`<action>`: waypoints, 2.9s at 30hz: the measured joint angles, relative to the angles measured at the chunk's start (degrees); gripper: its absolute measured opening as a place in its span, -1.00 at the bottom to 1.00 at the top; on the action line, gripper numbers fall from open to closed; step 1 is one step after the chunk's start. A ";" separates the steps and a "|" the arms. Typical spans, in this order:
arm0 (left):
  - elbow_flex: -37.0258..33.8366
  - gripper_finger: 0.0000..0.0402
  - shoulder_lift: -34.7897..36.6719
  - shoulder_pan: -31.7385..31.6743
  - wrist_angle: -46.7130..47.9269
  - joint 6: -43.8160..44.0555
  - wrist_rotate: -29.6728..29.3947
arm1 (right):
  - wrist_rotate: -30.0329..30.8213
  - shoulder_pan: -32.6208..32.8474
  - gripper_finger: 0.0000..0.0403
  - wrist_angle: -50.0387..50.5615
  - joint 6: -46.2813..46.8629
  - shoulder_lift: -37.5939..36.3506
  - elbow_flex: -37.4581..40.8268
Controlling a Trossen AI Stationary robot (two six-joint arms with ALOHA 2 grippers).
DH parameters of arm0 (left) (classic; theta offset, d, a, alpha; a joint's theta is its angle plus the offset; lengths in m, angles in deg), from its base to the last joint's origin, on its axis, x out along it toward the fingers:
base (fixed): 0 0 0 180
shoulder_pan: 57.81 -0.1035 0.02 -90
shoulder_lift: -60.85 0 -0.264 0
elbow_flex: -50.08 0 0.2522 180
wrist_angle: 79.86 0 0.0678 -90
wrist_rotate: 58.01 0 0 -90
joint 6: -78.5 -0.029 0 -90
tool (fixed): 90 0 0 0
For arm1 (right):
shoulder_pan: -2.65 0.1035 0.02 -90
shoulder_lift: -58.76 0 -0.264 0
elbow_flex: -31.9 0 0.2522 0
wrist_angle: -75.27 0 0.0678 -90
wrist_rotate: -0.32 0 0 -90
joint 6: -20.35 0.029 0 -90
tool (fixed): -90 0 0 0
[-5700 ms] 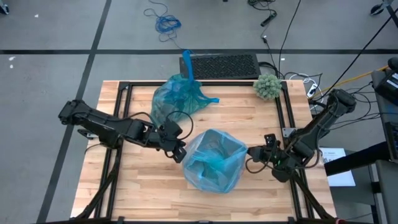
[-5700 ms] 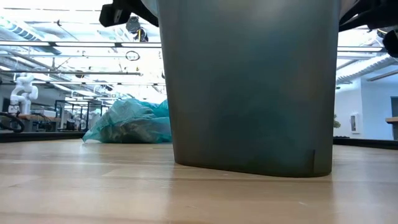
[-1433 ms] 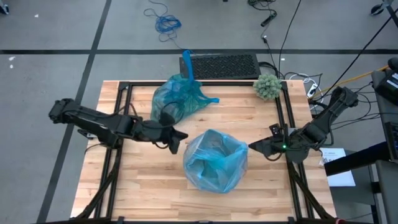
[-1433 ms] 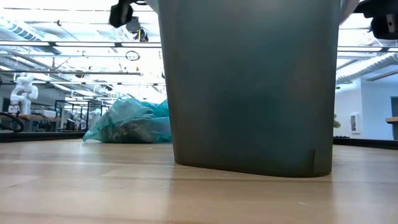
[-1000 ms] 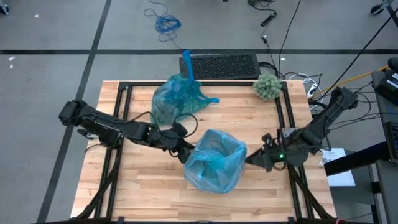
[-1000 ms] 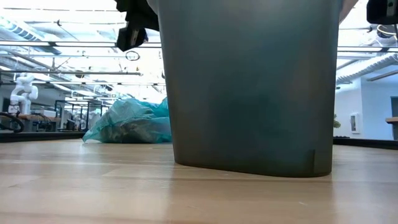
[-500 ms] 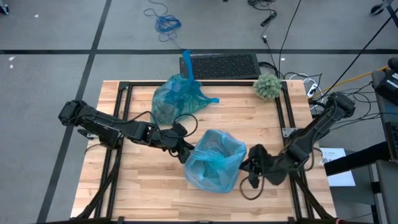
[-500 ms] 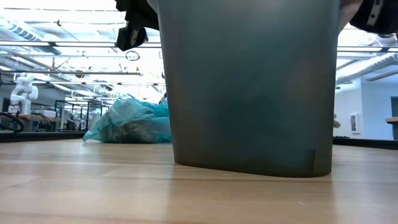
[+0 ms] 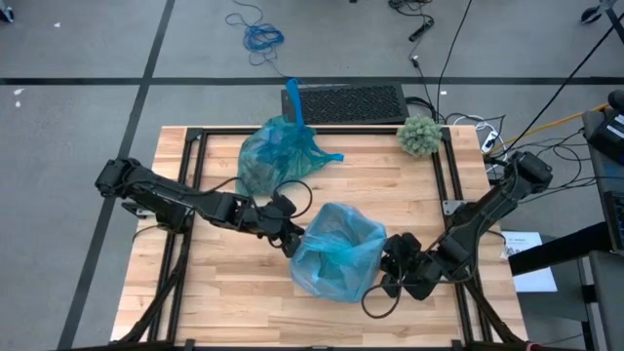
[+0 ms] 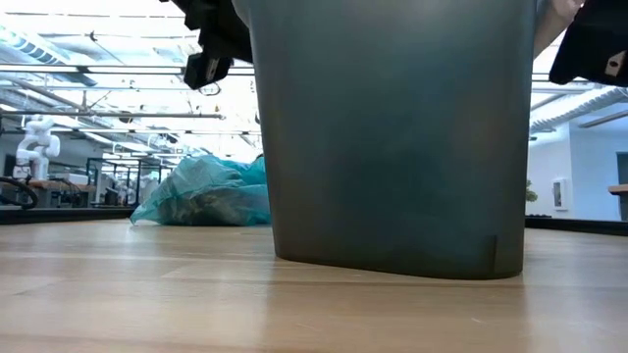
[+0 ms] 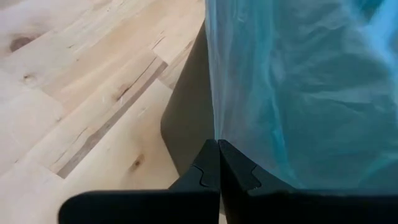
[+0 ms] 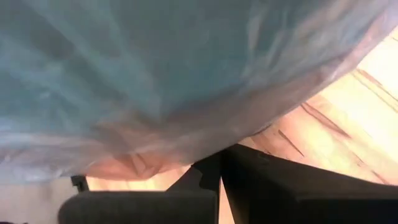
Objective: Place trash/remove bag and relplace
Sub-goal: Insert the new trash bag into the trash bin
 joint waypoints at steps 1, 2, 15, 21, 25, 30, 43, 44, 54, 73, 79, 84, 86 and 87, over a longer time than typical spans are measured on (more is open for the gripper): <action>0.00 -1.00 -0.25 0.00 0.07 0.00 0.00 | 0.06 0.48 -1.00 0.28 0.16 -0.42 -0.14; -0.02 -1.00 -0.35 -0.01 0.14 0.04 -0.02 | 0.19 1.15 -1.00 0.90 0.19 -0.95 -0.70; -0.02 -1.00 0.18 -0.01 -0.27 0.01 -0.87 | 1.48 2.16 -1.00 23.76 -14.34 -4.76 -27.08; -0.02 -1.00 0.18 -0.04 -0.25 0.02 -1.53 | -11.37 -13.44 -1.00 13.60 -38.69 -1.01 -33.58; -0.02 -1.00 0.18 0.00 -0.27 0.04 -1.60 | -21.81 -19.81 -1.00 9.95 -51.06 3.98 -35.61; -0.02 -1.00 0.18 -0.01 -0.38 0.04 -1.64 | -30.81 -22.15 -1.00 10.38 -63.40 10.11 -36.30; -0.02 -1.00 0.20 -0.02 -0.36 0.07 -1.68 | -33.06 -25.93 -1.00 12.09 -72.49 20.39 -36.39; -0.02 -1.00 0.20 0.00 -0.36 0.07 -1.67 | -33.03 -26.13 -1.00 12.24 -71.80 20.86 -36.39; -0.02 -1.00 0.20 0.04 -0.36 0.20 -1.68 | -32.80 -25.72 -1.00 14.22 -64.07 22.71 -36.39; -0.02 -1.00 0.22 0.04 -0.20 0.04 -1.68 | -31.01 -25.24 -1.00 16.24 -63.56 23.41 -36.39; -0.02 -1.00 0.22 -0.02 -0.13 -0.11 -1.68 | -30.98 -25.45 -1.00 14.28 -63.73 18.02 -36.39; -0.02 -1.00 0.22 -0.14 0.11 -1.11 -1.68 | -30.66 -26.28 -1.00 11.50 -63.73 12.29 -36.41; -0.02 -1.00 0.22 -0.47 0.27 -1.13 -1.66 | -30.66 -26.62 -1.00 10.98 -63.76 10.13 -36.41; -0.02 -1.00 0.22 -0.68 0.34 -1.14 -1.66 | -30.66 -26.64 -1.00 10.94 -63.82 9.03 -36.41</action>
